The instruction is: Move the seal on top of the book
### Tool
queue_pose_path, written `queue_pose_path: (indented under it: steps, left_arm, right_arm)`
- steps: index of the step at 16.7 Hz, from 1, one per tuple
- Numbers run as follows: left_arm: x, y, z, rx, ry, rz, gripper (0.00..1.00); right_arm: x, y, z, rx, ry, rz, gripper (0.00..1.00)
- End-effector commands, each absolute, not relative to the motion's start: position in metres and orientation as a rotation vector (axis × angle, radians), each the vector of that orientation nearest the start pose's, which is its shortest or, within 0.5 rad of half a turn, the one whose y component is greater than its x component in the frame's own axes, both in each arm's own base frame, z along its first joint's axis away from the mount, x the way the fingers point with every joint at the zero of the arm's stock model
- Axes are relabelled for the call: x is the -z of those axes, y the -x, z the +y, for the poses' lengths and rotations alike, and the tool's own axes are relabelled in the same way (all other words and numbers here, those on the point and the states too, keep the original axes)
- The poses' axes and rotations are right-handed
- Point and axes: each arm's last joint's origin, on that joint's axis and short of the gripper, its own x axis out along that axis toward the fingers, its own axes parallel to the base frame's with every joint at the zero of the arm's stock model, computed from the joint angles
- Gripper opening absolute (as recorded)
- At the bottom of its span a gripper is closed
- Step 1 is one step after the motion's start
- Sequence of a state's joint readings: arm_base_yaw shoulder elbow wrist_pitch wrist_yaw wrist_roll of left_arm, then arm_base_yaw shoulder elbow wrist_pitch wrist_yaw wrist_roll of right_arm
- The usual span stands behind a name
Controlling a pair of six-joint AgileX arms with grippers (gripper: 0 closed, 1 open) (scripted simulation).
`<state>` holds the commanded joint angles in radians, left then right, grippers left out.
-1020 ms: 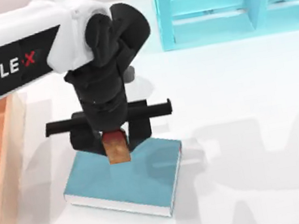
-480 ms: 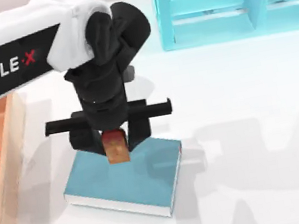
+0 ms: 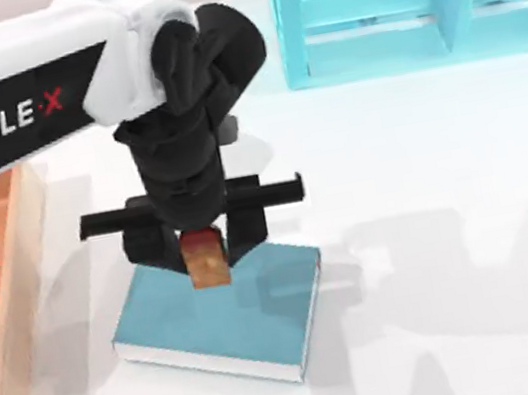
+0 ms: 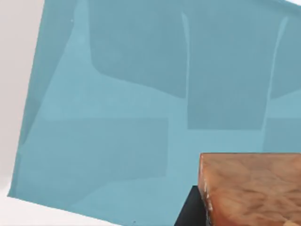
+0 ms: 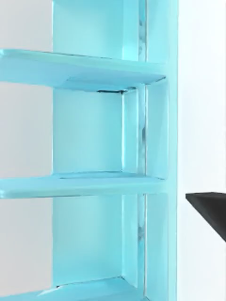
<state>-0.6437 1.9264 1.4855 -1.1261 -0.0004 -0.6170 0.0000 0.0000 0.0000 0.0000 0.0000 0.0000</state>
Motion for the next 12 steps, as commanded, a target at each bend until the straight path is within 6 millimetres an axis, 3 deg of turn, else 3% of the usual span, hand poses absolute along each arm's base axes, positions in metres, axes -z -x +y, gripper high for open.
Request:
queue_pose_path:
  steps: [7,12]
  left_arm:
    - [-0.198,-0.2943,-0.2165,0.017,-0.016,1.567,0.98]
    - [-0.198,-0.2943,-0.2165,0.017,-0.016,1.567,1.0]
  right_arm:
    - [-0.16,-0.1057,-0.0012,0.0,0.0,0.0,1.0]
    - [-0.16,-0.1057,-0.0012,0.0,0.0,0.0,1.0]
